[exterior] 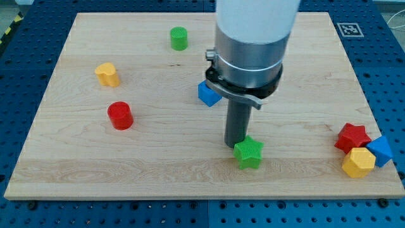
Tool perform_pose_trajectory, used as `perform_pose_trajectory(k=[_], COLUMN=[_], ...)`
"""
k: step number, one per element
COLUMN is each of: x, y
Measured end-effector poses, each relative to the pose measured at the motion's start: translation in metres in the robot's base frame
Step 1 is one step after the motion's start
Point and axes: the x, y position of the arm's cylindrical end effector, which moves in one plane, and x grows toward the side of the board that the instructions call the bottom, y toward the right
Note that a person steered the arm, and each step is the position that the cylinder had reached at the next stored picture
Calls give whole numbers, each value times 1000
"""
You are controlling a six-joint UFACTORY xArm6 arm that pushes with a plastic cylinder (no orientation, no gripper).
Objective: Slide the green star closer to yellow hexagon
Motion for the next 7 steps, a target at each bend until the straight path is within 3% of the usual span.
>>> perform_pose_trajectory(k=[3, 6, 7], x=[30, 36, 67], y=[10, -36, -36])
